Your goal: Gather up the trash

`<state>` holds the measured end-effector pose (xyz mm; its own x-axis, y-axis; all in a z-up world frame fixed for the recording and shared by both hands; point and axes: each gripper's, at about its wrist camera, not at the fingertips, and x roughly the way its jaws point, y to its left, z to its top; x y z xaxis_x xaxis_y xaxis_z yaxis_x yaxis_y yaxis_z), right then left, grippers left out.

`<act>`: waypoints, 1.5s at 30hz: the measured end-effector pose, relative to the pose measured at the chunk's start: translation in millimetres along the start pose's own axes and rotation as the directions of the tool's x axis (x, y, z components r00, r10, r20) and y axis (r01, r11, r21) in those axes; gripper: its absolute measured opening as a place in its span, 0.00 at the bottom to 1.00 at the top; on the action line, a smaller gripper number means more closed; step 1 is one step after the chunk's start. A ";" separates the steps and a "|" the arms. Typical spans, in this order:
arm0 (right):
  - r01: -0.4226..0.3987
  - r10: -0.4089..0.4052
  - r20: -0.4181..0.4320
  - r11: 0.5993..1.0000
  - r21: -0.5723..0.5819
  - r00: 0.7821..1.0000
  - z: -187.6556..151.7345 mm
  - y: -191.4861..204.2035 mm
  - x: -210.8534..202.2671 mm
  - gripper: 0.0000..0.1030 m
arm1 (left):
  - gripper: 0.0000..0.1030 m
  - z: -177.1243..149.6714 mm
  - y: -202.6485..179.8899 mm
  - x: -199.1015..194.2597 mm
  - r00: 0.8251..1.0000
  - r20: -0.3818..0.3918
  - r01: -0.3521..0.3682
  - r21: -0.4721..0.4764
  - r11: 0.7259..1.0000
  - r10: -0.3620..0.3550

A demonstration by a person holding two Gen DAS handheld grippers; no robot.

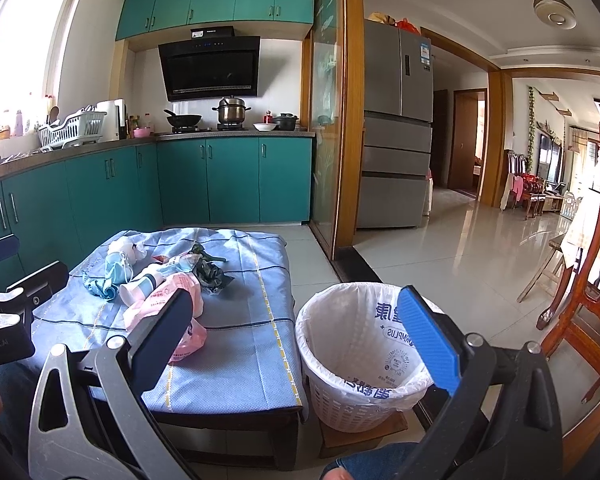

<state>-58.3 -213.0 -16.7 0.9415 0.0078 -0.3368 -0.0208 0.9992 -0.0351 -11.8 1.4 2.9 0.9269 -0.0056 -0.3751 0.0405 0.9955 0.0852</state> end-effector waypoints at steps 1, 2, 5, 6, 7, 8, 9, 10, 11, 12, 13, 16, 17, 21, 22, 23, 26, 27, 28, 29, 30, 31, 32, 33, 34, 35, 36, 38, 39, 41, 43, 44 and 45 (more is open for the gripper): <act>0.000 0.000 -0.001 1.000 0.000 1.000 -0.1 -0.1 0.6 0.97 | 0.97 -0.5 0.0 0.5 1.000 0.000 0.000 0.000 1.000 0.000; 0.001 -0.001 -0.002 1.000 0.000 1.000 -0.4 -0.3 1.2 0.97 | 0.97 -0.6 -0.1 0.5 1.000 0.000 -0.001 -0.001 1.000 0.001; 0.002 -0.002 -0.002 1.000 0.000 1.000 -0.7 -0.4 1.7 0.97 | 0.97 -1.1 0.0 1.5 1.000 -0.002 -0.002 -0.002 1.000 0.002; 0.003 -0.003 -0.002 1.000 -0.001 1.000 -1.0 -0.5 2.0 0.97 | 0.97 -1.5 -0.1 1.8 1.000 -0.003 -0.002 -0.001 1.000 0.002; 0.004 -0.004 -0.003 1.000 -0.001 1.000 -1.3 -0.8 2.3 0.97 | 0.97 -1.6 0.3 1.8 1.000 -0.003 -0.001 -0.001 1.000 0.001; 0.005 -0.005 -0.003 1.000 0.000 1.000 -1.5 -0.9 2.8 0.97 | 0.97 -1.5 0.4 1.8 1.000 -0.003 -0.001 -0.002 1.000 0.001; 0.005 -0.005 -0.004 1.000 0.001 1.000 -1.4 -1.3 3.3 0.97 | 0.97 -1.6 0.3 1.8 1.000 -0.002 -0.001 -0.002 1.000 0.001; 0.006 -0.006 -0.004 1.000 0.001 1.000 -1.8 -2.1 3.4 0.97 | 0.97 -1.8 0.2 2.0 1.000 -0.002 0.000 -0.002 1.000 0.000; 0.008 -0.008 -0.004 1.000 0.002 1.000 -2.0 -2.3 3.7 0.97 | 0.97 -2.1 -0.1 2.5 1.000 -0.003 0.001 -0.001 1.000 -0.001; 0.011 -0.011 -0.004 1.000 0.002 1.000 -2.5 -2.8 4.0 0.97 | 0.97 -2.6 -0.2 2.5 1.000 -0.003 0.001 0.000 1.000 -0.001; 0.014 -0.014 -0.005 1.000 0.003 1.000 -3.0 -3.3 4.0 0.97 | 0.97 -2.6 -0.1 2.4 1.000 -0.003 0.001 0.000 1.000 -0.001; 0.026 -0.026 -0.015 1.000 0.008 1.000 -3.6 -5.0 6.5 0.97 | 0.97 -3.8 -0.8 4.5 1.000 -0.005 0.002 0.000 1.000 -0.002; 0.031 -0.031 -0.019 0.999 0.010 0.999 -3.9 -5.3 7.3 0.97 | 0.97 -4.4 -1.0 5.5 1.000 -0.008 0.002 0.000 1.000 -0.002; 0.036 -0.035 -0.024 0.999 0.014 0.999 -5.8 -7.5 7.8 0.97 | 0.97 -5.9 -3.3 10.2 1.000 -0.019 0.002 0.005 1.000 -0.002; 0.037 -0.037 -0.025 0.999 0.015 0.999 -5.7 -7.7 8.2 0.97 | 0.97 -6.1 -3.8 10.9 1.000 -0.021 0.003 0.006 1.000 -0.003; 0.038 -0.038 -0.026 0.999 0.015 0.999 -6.0 -8.0 8.9 0.97 | 0.97 -6.2 -4.1 11.5 1.000 -0.022 0.004 0.006 1.000 -0.004; 0.038 -0.037 -0.030 0.999 0.016 0.999 -6.8 -8.8 10.1 0.97 | 0.97 -6.3 -4.7 13.4 1.000 -0.027 0.005 0.009 1.000 -0.004; 0.037 -0.036 -0.032 0.999 0.016 0.999 -7.3 -9.1 10.7 0.97 | 0.97 -6.7 -5.2 14.6 1.000 -0.030 0.005 0.009 1.000 -0.005; 0.036 -0.035 -0.035 0.999 0.015 0.999 -7.8 -9.1 11.6 0.97 | 0.97 -6.9 -5.7 15.7 0.999 -0.033 0.005 0.010 1.000 -0.005; 0.036 -0.035 -0.037 0.999 0.015 0.999 -8.1 -9.3 12.3 0.97 | 0.97 -7.2 -5.8 16.4 0.999 -0.036 0.005 0.010 1.000 -0.004; 0.036 -0.035 -0.039 0.999 0.015 0.999 -8.6 -9.5 13.4 0.97 | 0.97 -7.3 -6.1 17.7 0.999 -0.039 0.005 0.011 1.000 -0.004; 0.034 -0.034 -0.041 0.999 0.016 0.999 -8.8 -9.9 14.3 0.97 | 0.97 -6.9 -6.2 19.2 0.999 -0.043 0.004 0.011 1.000 -0.004; 0.033 -0.032 -0.043 0.999 0.017 0.999 -8.9 -10.1 15.3 0.97 | 0.97 -7.5 -5.9 21.6 0.999 -0.047 0.005 0.011 1.000 -0.004; 0.030 -0.029 -0.045 0.999 0.019 0.999 -9.1 -10.5 17.2 0.97 | 0.97 -7.5 -4.5 23.8 0.999 -0.047 0.004 0.009 1.000 -0.004; 0.030 -0.029 -0.047 0.999 0.022 0.998 -9.0 -11.2 18.8 0.97 | 0.97 -6.5 -1.0 26.1 0.999 -0.046 0.001 0.004 1.000 -0.001; 0.030 -0.029 -0.046 0.999 0.030 0.999 -7.9 -12.6 21.1 0.97 | 0.97 -5.2 5.2 29.7 0.999 -0.045 -0.006 -0.005 1.000 0.006; 0.028 -0.026 -0.045 0.999 0.036 0.999 -6.8 -13.7 23.2 0.97 | 0.97 -3.0 17.5 36.5 0.999 -0.048 -0.022 -0.026 0.999 0.021; 0.010 -0.007 -0.052 0.999 0.052 0.999 -2.0 -17.7 34.6 0.97 | 0.97 2.2 43.4 51.2 0.997 -0.054 -0.065 -0.072 0.995 0.061; -0.011 0.015 -0.061 0.998 0.060 0.998 0.3 -20.0 41.6 0.97 | 0.97 6.2 60.4 62.7 0.993 -0.063 -0.100 -0.096 0.990 0.095; -0.092 0.099 -0.097 0.993 0.078 0.990 3.8 -22.4 66.5 0.97 | 0.96 13.7 86.9 85.4 0.985 -0.103 -0.153 -0.130 0.980 0.140; -0.159 0.172 -0.150 0.983 0.095 0.974 9.7 -20.2 103.1 0.97 | 0.77 25.6 118.2 112.0 0.984 -0.128 -0.151 -0.202 0.968 0.127; -0.165 0.178 -0.152 0.982 0.096 0.972 13.1 -17.8 117.8 0.97 | 0.57 32.5 132.4 127.0 0.980 -0.153 -0.158 -0.242 0.957 0.123; -0.184 0.194 -0.140 0.979 0.082 0.971 18.8 -11.7 135.5 0.97 | 0.52 38.5 144.4 142.2 0.976 -0.178 -0.174 -0.266 0.948 0.129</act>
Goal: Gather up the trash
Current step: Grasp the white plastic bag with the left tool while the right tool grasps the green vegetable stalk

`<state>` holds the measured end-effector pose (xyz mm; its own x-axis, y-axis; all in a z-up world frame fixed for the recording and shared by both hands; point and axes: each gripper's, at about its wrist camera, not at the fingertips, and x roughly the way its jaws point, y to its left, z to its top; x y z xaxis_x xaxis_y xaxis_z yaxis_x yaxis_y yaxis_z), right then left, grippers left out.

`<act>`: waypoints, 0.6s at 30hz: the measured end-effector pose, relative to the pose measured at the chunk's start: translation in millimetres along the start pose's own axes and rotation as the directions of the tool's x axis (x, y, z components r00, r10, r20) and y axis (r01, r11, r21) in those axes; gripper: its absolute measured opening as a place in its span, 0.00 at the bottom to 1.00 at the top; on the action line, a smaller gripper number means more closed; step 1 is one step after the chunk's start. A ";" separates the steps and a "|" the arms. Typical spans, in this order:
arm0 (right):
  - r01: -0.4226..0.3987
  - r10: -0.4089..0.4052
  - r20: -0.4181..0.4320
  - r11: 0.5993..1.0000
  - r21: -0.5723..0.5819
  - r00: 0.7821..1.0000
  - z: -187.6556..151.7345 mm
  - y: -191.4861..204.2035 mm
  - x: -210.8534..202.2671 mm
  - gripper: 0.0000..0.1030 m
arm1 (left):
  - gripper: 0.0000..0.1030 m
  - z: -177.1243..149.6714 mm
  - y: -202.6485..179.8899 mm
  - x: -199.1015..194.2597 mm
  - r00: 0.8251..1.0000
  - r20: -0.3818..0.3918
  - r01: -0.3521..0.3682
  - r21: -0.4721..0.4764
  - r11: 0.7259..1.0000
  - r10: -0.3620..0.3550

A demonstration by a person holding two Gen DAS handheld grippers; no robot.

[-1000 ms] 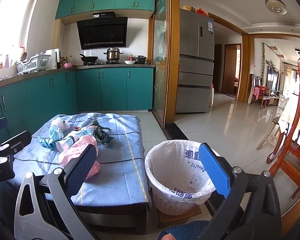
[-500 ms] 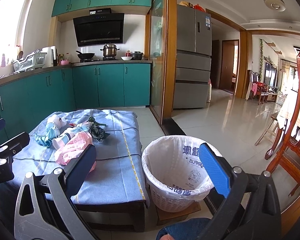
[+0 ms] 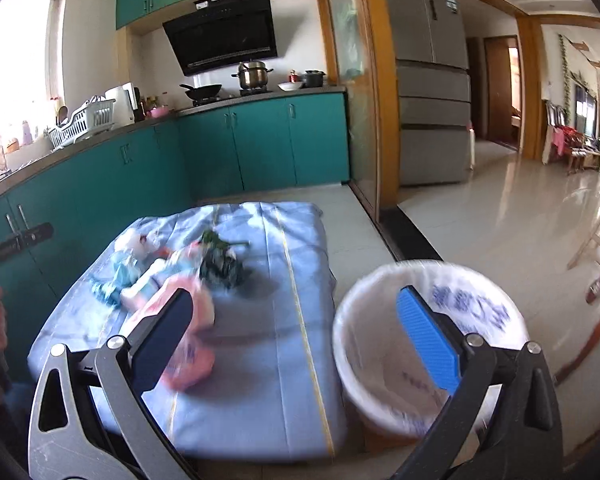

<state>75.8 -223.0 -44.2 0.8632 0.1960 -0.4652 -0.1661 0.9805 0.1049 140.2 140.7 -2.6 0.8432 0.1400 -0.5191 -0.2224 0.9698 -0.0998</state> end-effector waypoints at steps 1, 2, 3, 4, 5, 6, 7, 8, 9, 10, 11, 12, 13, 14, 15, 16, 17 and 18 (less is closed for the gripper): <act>-0.033 0.033 -0.001 0.999 -0.026 0.999 8.6 5.1 17.9 0.97 | 0.52 10.5 3.7 15.4 1.000 -0.011 -0.017 -0.008 1.000 0.017; -0.055 0.054 -0.013 0.998 -0.040 0.998 14.3 9.6 29.4 0.97 | 0.52 17.7 7.1 27.3 0.999 -0.012 -0.041 -0.009 0.999 0.041; -0.074 0.072 -0.038 0.996 -0.058 0.997 21.5 16.2 47.8 0.97 | 0.54 26.5 10.5 46.8 0.996 -0.022 -0.085 -0.006 0.996 0.084; -0.088 0.083 -0.071 0.993 -0.078 0.994 30.2 24.1 72.4 0.97 | 0.56 32.1 14.3 66.6 0.993 -0.044 -0.108 -0.002 0.994 0.108; -0.092 0.084 -0.086 0.992 -0.091 0.993 35.7 29.3 90.2 0.97 | 0.63 34.4 18.9 80.8 0.992 -0.061 -0.113 -0.006 0.994 0.112; -0.095 0.085 -0.097 0.991 -0.097 0.992 40.2 32.7 104.6 0.97 | 0.68 34.4 26.7 100.9 0.991 -0.093 -0.100 -0.028 0.995 0.097; -0.098 0.087 -0.108 0.990 -0.100 0.990 44.5 35.7 119.5 0.97 | 0.70 31.7 35.5 119.3 0.988 -0.131 -0.087 -0.064 0.994 0.079; -0.106 0.094 -0.120 0.989 -0.100 0.988 48.6 37.5 133.6 0.97 | 0.72 28.5 42.6 131.7 0.984 -0.162 -0.088 -0.085 0.992 0.073; -0.119 0.105 -0.135 0.989 -0.093 0.985 54.8 38.5 152.2 0.97 | 0.72 25.4 48.7 153.1 0.974 -0.218 -0.088 -0.102 0.991 0.064; -0.127 0.114 -0.142 0.988 -0.085 0.983 57.7 38.6 162.7 0.97 | 0.72 24.7 50.4 166.9 0.967 -0.248 -0.087 -0.104 0.991 0.059; -0.138 0.125 -0.155 0.988 -0.072 0.980 62.8 39.0 178.3 0.97 | 0.72 25.6 50.9 180.8 0.962 -0.268 -0.083 -0.104 0.991 0.053; -0.147 0.135 -0.167 0.987 -0.060 0.977 65.6 37.5 186.7 0.97 | 0.74 29.8 49.4 198.1 0.957 -0.288 -0.065 -0.099 0.993 0.034; -0.159 0.149 -0.180 0.986 -0.046 0.972 68.2 38.5 197.1 0.97 | 0.77 33.2 47.8 209.0 0.954 -0.299 -0.044 -0.094 0.995 0.014; -0.177 0.168 -0.188 0.984 -0.031 0.968 68.6 38.3 203.1 0.97 | 0.84 33.6 45.9 216.5 0.951 -0.309 -0.025 -0.091 0.995 -0.004; -0.222 0.218 -0.201 0.975 0.003 0.955 70.7 39.5 213.6 0.97 | 0.85 34.1 42.9 228.8 0.943 -0.332 -0.005 -0.088 0.996 -0.024; -0.242 0.241 -0.206 0.970 0.019 0.948 71.1 41.7 219.3 0.97 | 0.85 32.6 41.0 240.6 0.932 -0.362 -0.012 -0.088 0.996 -0.020; -0.268 0.270 -0.225 0.963 0.041 0.936 72.7 44.5 229.3 0.97 | 0.82 31.2 40.3 249.8 0.925 -0.379 -0.015 -0.094 0.995 -0.021; -0.283 0.287 -0.238 0.958 0.053 0.928 74.0 47.5 233.9 0.97 | 0.69 27.4 40.1 259.3 0.915 -0.401 -0.007 -0.110 0.994 -0.038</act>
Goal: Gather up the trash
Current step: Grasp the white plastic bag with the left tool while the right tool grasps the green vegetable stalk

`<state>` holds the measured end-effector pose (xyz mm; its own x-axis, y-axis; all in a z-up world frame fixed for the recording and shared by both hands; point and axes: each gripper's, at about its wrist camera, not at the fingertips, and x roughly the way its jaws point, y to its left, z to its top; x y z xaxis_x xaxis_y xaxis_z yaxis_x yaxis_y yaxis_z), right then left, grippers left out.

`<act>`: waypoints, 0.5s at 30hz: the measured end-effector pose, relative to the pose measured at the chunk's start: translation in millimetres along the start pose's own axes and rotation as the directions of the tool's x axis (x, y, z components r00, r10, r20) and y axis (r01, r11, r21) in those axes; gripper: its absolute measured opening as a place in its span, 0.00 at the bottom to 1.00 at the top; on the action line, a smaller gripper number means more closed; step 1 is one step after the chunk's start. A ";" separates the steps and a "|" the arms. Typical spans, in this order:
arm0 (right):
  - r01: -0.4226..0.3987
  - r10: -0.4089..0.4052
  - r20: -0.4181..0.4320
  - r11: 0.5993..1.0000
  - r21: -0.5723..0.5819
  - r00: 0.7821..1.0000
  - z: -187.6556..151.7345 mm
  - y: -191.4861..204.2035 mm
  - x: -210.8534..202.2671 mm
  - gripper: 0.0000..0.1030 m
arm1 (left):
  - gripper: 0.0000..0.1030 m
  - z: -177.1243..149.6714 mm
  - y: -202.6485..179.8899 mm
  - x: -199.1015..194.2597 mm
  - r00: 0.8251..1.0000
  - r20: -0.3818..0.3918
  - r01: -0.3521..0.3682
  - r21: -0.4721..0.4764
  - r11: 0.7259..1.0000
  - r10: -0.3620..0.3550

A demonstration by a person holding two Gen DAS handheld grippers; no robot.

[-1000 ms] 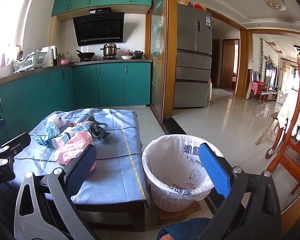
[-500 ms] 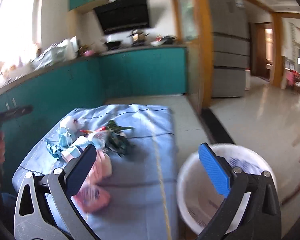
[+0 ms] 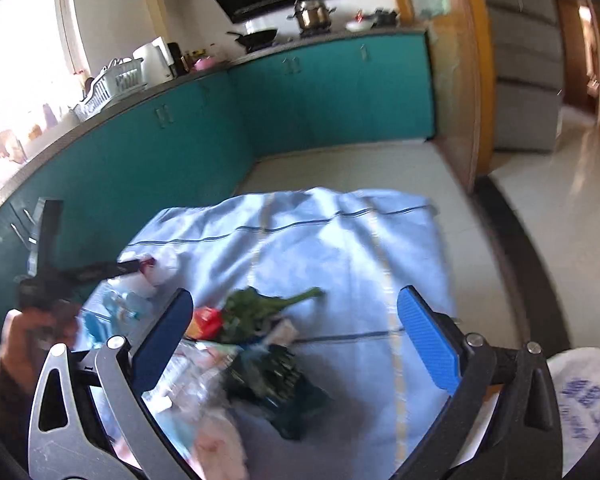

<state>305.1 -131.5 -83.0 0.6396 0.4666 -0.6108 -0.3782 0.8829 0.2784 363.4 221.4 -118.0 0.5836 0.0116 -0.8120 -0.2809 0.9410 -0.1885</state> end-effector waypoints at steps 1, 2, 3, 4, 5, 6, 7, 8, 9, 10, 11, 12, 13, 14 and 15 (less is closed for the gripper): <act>-0.027 0.027 -0.019 1.000 0.009 0.999 3.2 0.9 7.5 0.97 | 0.61 -0.7 0.5 8.0 1.000 -0.024 0.011 -0.008 1.000 -0.011; -0.061 0.062 -0.040 0.998 0.018 0.997 5.6 3.1 16.1 0.97 | 0.52 -2.1 0.7 12.1 0.999 -0.036 0.013 -0.010 1.000 -0.013; -0.074 0.075 -0.057 0.997 0.023 0.996 6.8 4.8 21.8 0.97 | 0.46 -4.4 0.4 14.8 0.999 -0.036 0.012 -0.001 1.000 -0.012; -0.079 0.081 -0.083 0.996 0.028 0.993 8.2 8.6 29.8 0.97 | 0.42 -4.5 0.8 14.9 0.999 -0.034 0.014 0.008 1.000 -0.014; -0.078 0.081 -0.121 0.996 0.032 0.989 8.9 12.2 41.7 0.97 | 0.35 -6.2 0.0 13.6 0.999 -0.031 0.020 0.023 1.000 -0.020; -0.075 0.079 -0.146 0.997 0.036 0.986 9.1 14.0 50.7 0.97 | 0.30 -7.8 1.0 10.8 0.999 -0.028 0.035 0.022 0.999 -0.034; -0.074 0.081 -0.171 0.996 0.049 0.982 8.3 14.0 60.3 0.97 | 0.28 -9.7 1.7 7.1 0.999 -0.025 0.046 0.013 0.999 -0.045; -0.077 0.089 -0.187 0.994 0.073 0.978 6.6 12.4 66.6 0.97 | 0.26 -10.9 2.9 2.1 0.998 -0.017 0.059 0.002 0.998 -0.059; -0.085 0.107 -0.207 0.990 0.110 0.973 4.0 10.0 73.2 0.97 | 0.25 -12.8 4.2 -5.4 0.998 0.005 0.068 -0.003 0.998 -0.068; -0.096 0.128 -0.218 0.984 0.149 0.968 1.6 6.7 77.1 0.97 | 0.24 -15.2 3.6 -14.1 0.997 0.034 0.068 0.004 0.998 -0.068; -0.104 0.147 -0.226 0.976 0.190 0.963 0.1 2.6 80.9 0.97 | 0.23 -16.7 2.2 -21.5 0.997 0.054 0.063 0.016 0.998 -0.063; -0.111 0.159 -0.230 0.971 0.212 0.960 -0.6 -0.6 82.2 0.97 | 0.23 -21.2 -2.6 -33.6 0.994 0.091 0.048 0.046 0.998 -0.052; -0.118 0.172 -0.232 0.966 0.229 0.958 -0.5 -3.0 82.9 0.97 | 0.23 -24.2 -7.1 -42.2 0.992 0.118 0.037 0.068 0.997 -0.045; -0.116 0.178 -0.235 0.960 0.254 0.956 -0.2 -7.2 83.5 0.97 | 0.23 -26.8 -11.4 -49.7 0.989 0.142 0.028 0.089 0.996 -0.041; -0.102 0.170 -0.242 0.957 0.270 0.955 0.2 -9.6 86.7 0.97 | 0.23 -31.7 -18.7 -61.8 0.983 0.179 0.016 0.123 0.992 -0.038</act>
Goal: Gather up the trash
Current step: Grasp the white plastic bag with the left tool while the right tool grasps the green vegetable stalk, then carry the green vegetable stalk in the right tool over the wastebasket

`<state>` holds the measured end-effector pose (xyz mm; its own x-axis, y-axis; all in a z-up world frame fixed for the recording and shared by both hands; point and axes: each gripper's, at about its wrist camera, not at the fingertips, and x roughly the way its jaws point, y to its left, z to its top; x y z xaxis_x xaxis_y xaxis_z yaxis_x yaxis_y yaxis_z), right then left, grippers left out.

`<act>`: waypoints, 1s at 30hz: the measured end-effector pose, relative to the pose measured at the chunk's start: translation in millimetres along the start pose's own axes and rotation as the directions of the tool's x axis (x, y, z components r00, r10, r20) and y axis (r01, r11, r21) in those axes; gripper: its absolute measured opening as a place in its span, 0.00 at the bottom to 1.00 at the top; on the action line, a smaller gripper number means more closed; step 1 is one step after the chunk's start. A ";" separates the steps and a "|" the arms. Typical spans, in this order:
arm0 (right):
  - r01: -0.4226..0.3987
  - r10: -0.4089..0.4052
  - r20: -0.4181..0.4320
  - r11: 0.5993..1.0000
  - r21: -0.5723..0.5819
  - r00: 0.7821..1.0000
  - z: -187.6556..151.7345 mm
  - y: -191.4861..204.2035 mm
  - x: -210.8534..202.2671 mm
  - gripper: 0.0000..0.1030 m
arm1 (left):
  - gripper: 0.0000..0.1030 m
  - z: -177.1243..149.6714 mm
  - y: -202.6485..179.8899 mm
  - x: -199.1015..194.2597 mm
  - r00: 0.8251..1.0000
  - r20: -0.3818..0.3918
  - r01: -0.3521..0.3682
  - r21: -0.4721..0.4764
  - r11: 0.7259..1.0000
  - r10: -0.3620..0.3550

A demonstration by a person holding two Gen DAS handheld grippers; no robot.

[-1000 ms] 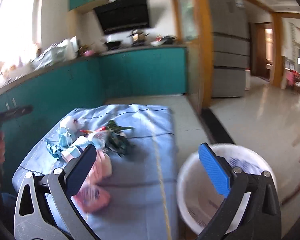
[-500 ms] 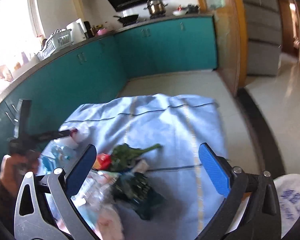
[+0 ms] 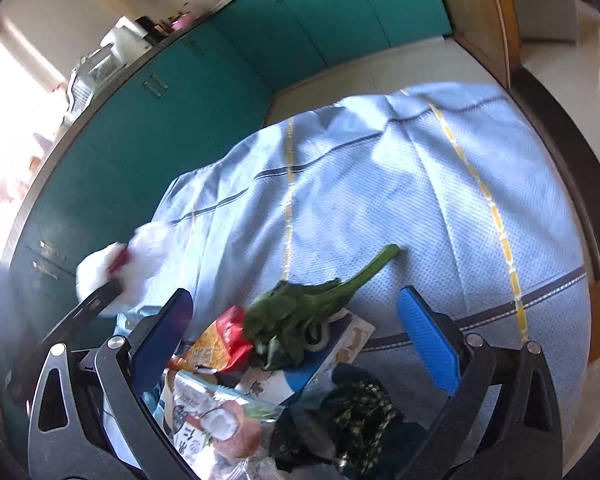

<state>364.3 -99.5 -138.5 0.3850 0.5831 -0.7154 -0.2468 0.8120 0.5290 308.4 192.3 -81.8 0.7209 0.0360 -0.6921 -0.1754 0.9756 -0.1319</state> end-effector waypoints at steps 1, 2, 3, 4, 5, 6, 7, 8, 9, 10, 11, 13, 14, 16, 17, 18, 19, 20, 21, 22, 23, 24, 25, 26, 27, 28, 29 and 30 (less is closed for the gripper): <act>0.008 -0.007 -0.012 0.999 0.034 1.000 1.4 -5.2 0.8 0.97 | 0.23 -0.9 -6.5 -8.6 1.000 0.026 -0.006 0.024 1.000 0.006; -0.006 0.008 -0.029 0.997 0.075 1.000 2.9 -11.3 2.9 0.97 | 0.23 -2.1 -13.1 -18.2 0.998 0.056 -0.014 0.050 0.999 0.012; -0.033 0.038 -0.043 0.994 0.107 0.998 3.7 -17.7 5.6 0.97 | 0.23 -3.3 -20.8 -27.4 0.996 0.085 -0.017 0.076 0.997 0.011; -0.073 0.081 -0.053 0.987 0.142 0.995 5.0 -23.3 8.5 0.97 | 0.23 -3.9 -26.7 -32.3 0.995 0.101 -0.013 0.089 0.996 0.004; -0.096 0.106 -0.056 0.982 0.163 0.993 6.2 -26.9 11.5 0.97 | 0.23 -4.4 -30.5 -37.3 0.993 0.115 -0.006 0.095 0.995 -0.005; -0.110 0.123 -0.059 0.977 0.180 0.991 7.8 -29.5 13.8 0.97 | 0.23 -5.1 -35.6 -41.8 0.991 0.131 0.004 0.101 0.995 -0.017; -0.117 0.129 -0.059 0.977 0.178 0.990 9.6 -28.5 14.5 0.95 | 0.23 -6.2 -38.6 -45.4 0.990 0.143 0.003 0.109 0.994 -0.018; -0.117 0.127 -0.060 0.980 0.160 0.990 10.6 -25.9 14.3 0.91 | 0.23 -7.0 -43.2 -47.8 0.986 0.164 -0.010 0.125 0.992 -0.011; -0.114 0.125 -0.066 0.982 0.148 0.990 11.2 -23.6 15.4 0.78 | 0.23 -8.6 -49.4 -51.5 0.981 0.194 -0.040 0.153 0.987 0.010; -0.117 0.127 -0.075 0.984 0.136 0.989 11.2 -21.2 16.8 0.58 | 0.23 -10.2 -55.2 -54.9 0.975 0.220 -0.067 0.181 0.981 0.026; -0.120 0.131 -0.085 0.985 0.127 0.988 10.3 -19.2 17.9 0.48 | 0.23 -11.6 -58.4 -57.5 0.972 0.233 -0.080 0.194 0.978 0.033; -0.122 0.134 -0.101 0.986 0.114 0.986 6.7 -16.1 19.7 0.24 | 0.23 -14.2 -65.0 -63.4 0.969 0.246 -0.092 0.212 0.973 0.038; -0.123 0.134 -0.103 0.987 0.105 0.986 4.8 -14.4 18.9 0.18 | 0.23 -15.2 -67.0 -66.0 0.967 0.253 -0.096 0.215 0.972 0.040; -0.127 0.135 -0.093 0.988 0.086 0.986 2.9 -10.6 15.1 0.14 | 0.23 -17.4 -73.0 -71.5 0.960 0.277 -0.117 0.233 0.965 0.050; -0.129 0.135 -0.084 0.989 0.071 0.987 2.3 -7.6 11.1 0.13 | 0.23 -18.6 -75.1 -74.9 0.956 0.289 -0.127 0.240 0.962 0.054; -0.132 0.134 -0.061 0.990 0.039 0.989 1.7 -1.7 0.9 0.13 | 0.23 -19.7 -77.5 -79.5 0.950 0.307 -0.140 0.245 0.959 0.060; -0.129 0.129 -0.046 0.991 0.020 0.991 1.7 0.7 -4.7 0.13 | 0.23 -22.3 -79.2 -84.0 0.947 0.317 -0.145 0.249 0.958 0.061; -0.120 0.120 -0.019 0.993 -0.009 0.993 1.0 6.1 -16.1 0.13 | 0.23 -25.0 -79.8 -88.8 0.944 0.324 -0.147 0.252 0.957 0.059; -0.117 0.117 0.001 0.993 -0.031 0.993 -0.1 9.7 -25.3 0.13 | 0.23 -26.7 -81.1 -93.5 0.941 0.334 -0.150 0.256 0.955 0.058; -0.119 0.120 0.017 0.992 -0.045 0.993 -1.0 12.3 -31.7 0.13 | 0.23 -27.9 -83.3 -96.2 0.939 0.340 -0.151 0.259 0.954 0.056; -0.129 0.132 0.044 0.989 -0.067 0.990 -2.4 16.8 -43.3 0.13 | 0.23 -28.9 -84.7 -99.0 0.937 0.344 -0.152 0.262 0.953 0.055; -0.137 0.142 0.063 0.987 -0.078 0.988 -4.5 17.9 -52.3 0.13 | 0.23 -30.5 -85.7 -102.5 0.935 0.350 -0.155 0.264 0.952 0.056; -0.145 0.152 0.083 0.986 -0.085 0.985 -5.6 19.1 -60.7 0.13 | 0.23 -31.8 -87.4 -103.8 0.934 0.354 -0.157 0.267 0.951 0.055; -0.152 0.162 0.102 0.984 -0.092 0.982 -6.5 20.4 -68.4 0.13 | 0.23 -33.2 -88.9 -105.9 0.933 0.356 -0.159 0.270 0.950 0.055; -0.161 0.174 0.131 0.982 -0.103 0.976 -8.9 23.1 -80.8 0.13 | 0.23 -34.3 -90.2 -107.3 0.932 0.358 -0.161 0.273 0.948 0.055; -0.165 0.181 0.151 0.980 -0.112 0.972 -10.4 24.7 -89.0 0.13 | 0.23 -35.4 -91.6 -108.9 0.932 0.359 -0.161 0.275 0.948 0.054; -0.167 0.186 0.166 0.979 -0.120 0.969 -12.1 26.0 -94.6 0.13 | 0.23 -36.5 -92.4 -109.8 0.931 0.360 -0.163 0.276 0.947 0.056; -0.169 0.193 0.189 0.976 -0.135 0.963 -14.4 29.0 -105.0 0.13 | 0.23 -37.5 -93.2 -110.7 0.930 0.364 -0.169 0.275 0.946 0.060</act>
<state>303.9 -136.8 -54.6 0.4910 0.7130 -0.5004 -0.4259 0.6976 0.5761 219.8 89.3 -19.5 0.9034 0.1710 -0.3931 -0.1034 0.9768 0.1873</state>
